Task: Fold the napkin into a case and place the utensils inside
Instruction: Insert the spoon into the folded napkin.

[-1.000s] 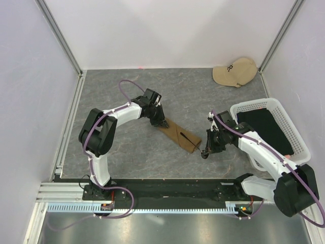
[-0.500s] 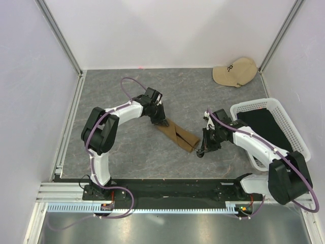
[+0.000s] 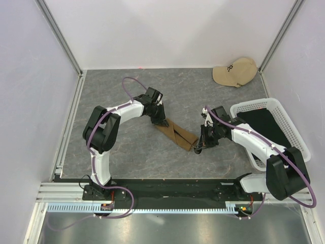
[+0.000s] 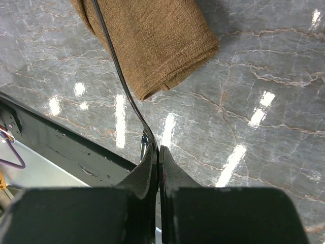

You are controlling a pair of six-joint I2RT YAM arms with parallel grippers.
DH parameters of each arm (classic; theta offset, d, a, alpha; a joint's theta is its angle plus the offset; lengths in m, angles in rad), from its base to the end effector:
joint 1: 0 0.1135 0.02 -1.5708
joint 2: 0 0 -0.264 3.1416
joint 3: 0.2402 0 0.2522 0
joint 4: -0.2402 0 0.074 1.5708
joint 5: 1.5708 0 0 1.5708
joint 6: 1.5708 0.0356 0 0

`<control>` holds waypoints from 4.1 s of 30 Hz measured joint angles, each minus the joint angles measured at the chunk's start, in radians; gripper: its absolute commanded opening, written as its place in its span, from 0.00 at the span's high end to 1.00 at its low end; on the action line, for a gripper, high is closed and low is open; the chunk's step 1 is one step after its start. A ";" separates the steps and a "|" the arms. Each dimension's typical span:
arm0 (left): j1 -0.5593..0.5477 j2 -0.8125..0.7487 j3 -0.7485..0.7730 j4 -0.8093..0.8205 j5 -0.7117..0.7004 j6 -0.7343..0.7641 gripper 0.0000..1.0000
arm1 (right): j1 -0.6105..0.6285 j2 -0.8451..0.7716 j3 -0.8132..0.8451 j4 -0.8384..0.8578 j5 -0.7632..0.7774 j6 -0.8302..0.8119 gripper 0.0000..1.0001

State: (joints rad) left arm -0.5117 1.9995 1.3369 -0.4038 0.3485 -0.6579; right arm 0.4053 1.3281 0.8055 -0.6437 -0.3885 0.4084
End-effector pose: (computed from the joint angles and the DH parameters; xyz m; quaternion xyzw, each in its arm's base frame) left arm 0.3530 -0.2122 0.1561 -0.0265 0.9543 -0.2757 0.1122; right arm 0.2160 0.1074 0.2012 -0.0373 0.9613 0.2517 0.1062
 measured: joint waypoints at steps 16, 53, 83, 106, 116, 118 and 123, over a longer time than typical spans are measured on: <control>0.106 -0.012 0.018 -0.036 -0.007 0.006 0.91 | -0.018 0.092 0.027 0.065 -0.027 -0.032 1.00; 0.104 0.011 0.022 -0.034 -0.004 0.053 0.86 | -0.022 0.389 0.245 0.167 -0.076 -0.118 0.81; 0.186 0.003 0.057 -0.080 -0.008 0.098 0.86 | -0.022 0.304 0.167 0.140 -0.014 -0.090 0.82; 0.176 0.018 0.057 -0.079 -0.007 0.099 0.86 | -0.023 0.397 0.269 0.138 -0.042 -0.042 0.78; 0.176 -0.076 0.014 -0.084 -0.016 0.098 0.38 | -0.023 0.417 0.278 0.145 -0.022 -0.029 0.32; 0.182 -0.165 -0.014 -0.108 -0.039 0.098 0.35 | -0.023 0.407 0.285 0.124 0.003 -0.037 0.24; 0.262 -0.381 -0.062 -0.213 -0.109 0.117 0.33 | -0.023 0.315 0.310 0.067 0.084 -0.049 0.09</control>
State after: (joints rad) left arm -0.2497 1.6188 1.2751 -0.6167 0.2398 -0.5404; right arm 0.3820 1.6428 1.1156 -0.5766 -0.3050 0.3595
